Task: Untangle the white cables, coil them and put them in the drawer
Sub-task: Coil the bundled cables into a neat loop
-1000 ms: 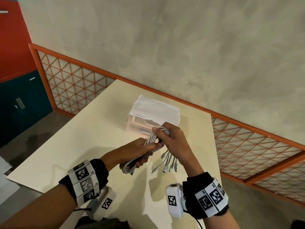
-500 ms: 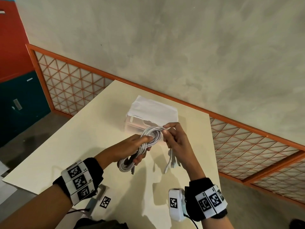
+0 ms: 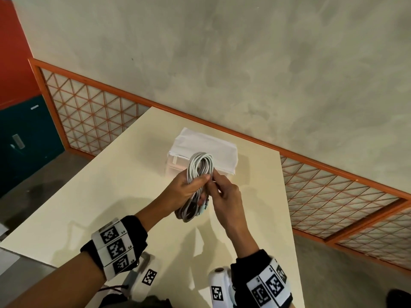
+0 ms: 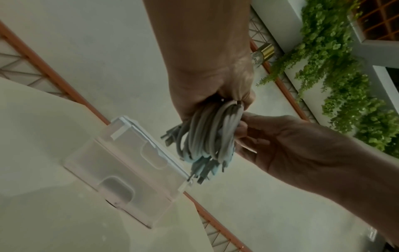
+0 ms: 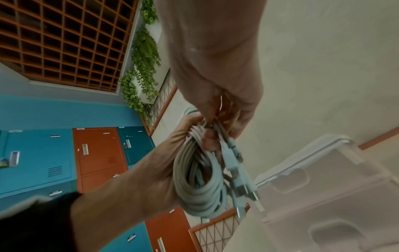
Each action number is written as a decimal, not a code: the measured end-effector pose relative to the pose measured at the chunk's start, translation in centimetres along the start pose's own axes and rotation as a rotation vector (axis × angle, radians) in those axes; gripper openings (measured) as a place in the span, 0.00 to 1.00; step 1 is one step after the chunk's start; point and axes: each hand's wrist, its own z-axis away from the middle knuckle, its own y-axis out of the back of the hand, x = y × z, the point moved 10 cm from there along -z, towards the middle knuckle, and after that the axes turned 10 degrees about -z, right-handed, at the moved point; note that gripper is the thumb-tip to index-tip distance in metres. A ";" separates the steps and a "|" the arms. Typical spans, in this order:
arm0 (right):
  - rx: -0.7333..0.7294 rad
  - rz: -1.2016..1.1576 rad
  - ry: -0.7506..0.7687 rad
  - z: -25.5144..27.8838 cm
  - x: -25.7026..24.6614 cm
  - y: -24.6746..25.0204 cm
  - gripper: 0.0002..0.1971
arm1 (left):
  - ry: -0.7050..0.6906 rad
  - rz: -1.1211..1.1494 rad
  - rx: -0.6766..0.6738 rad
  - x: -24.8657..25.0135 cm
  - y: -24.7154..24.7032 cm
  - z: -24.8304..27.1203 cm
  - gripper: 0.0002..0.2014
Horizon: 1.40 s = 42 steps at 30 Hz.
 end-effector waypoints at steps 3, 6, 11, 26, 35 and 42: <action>-0.048 0.038 -0.013 -0.2 0.2 -0.2 0.17 | 0.012 0.009 -0.001 -0.4 0.0 0.2 0.16; 0.060 0.047 -0.017 -0.4 0.6 0.8 0.18 | 0.029 -0.008 -0.033 -0.6 -0.4 0.2 0.14; 0.217 0.112 0.033 -0.4 -0.2 1.8 0.18 | 0.021 0.014 0.000 -0.7 -0.6 0.4 0.09; 0.081 0.082 -0.104 -0.4 1.1 0.4 0.08 | 0.208 0.087 -0.184 -2.0 -1.4 1.0 0.11; 0.025 0.038 -0.192 -0.4 2.2 1.3 0.12 | 0.291 -0.170 -0.297 -2.9 -1.2 1.4 0.13; -0.073 0.129 -0.121 -0.8 1.5 2.1 0.08 | 0.265 -0.103 -0.303 -3.5 -0.8 0.9 0.09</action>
